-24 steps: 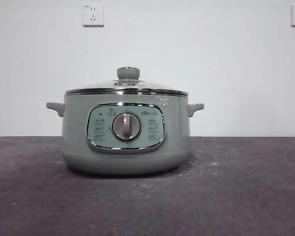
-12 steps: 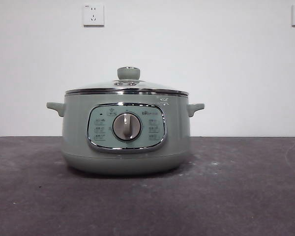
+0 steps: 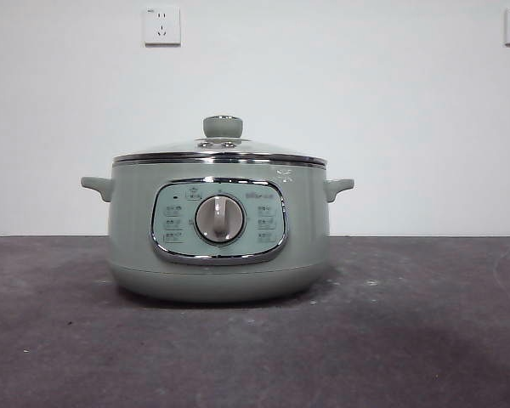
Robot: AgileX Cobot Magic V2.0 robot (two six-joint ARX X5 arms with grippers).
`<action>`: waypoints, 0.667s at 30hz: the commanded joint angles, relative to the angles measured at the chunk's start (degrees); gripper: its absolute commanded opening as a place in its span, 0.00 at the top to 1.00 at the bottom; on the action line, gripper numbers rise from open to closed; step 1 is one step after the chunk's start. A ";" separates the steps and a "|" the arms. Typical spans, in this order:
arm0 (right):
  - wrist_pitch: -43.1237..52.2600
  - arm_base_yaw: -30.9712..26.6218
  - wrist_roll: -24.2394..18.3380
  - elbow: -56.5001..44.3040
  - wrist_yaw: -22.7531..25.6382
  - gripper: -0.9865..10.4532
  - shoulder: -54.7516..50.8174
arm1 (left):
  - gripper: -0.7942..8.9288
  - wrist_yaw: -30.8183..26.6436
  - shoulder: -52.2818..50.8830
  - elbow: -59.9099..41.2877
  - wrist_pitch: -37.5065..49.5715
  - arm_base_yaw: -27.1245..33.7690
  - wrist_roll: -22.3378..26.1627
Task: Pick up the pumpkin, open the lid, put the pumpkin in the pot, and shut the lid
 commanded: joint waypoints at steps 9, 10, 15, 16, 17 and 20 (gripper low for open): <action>2.49 0.02 5.49 -13.79 5.40 0.91 -5.38 | 0.92 -0.02 -0.15 -0.87 0.00 0.13 -0.35; 1.84 0.07 5.46 -14.05 5.40 0.91 -5.38 | 0.92 -0.02 -0.15 -0.87 0.00 0.13 -0.35; 0.42 0.07 5.33 -14.05 5.38 0.91 -5.38 | 0.92 -0.02 -0.15 -0.87 0.00 0.13 -0.35; 0.42 0.07 5.55 -14.05 5.38 0.91 -5.38 | 0.92 0.00 -0.15 -0.87 0.02 0.13 -0.35; 0.42 0.07 6.08 -14.05 5.40 0.91 -5.38 | 0.92 -0.02 -0.15 -0.87 0.02 0.13 -0.35; 0.44 0.09 6.71 -14.05 5.44 0.91 -5.38 | 0.92 -0.02 -0.15 -0.87 0.02 0.13 -0.35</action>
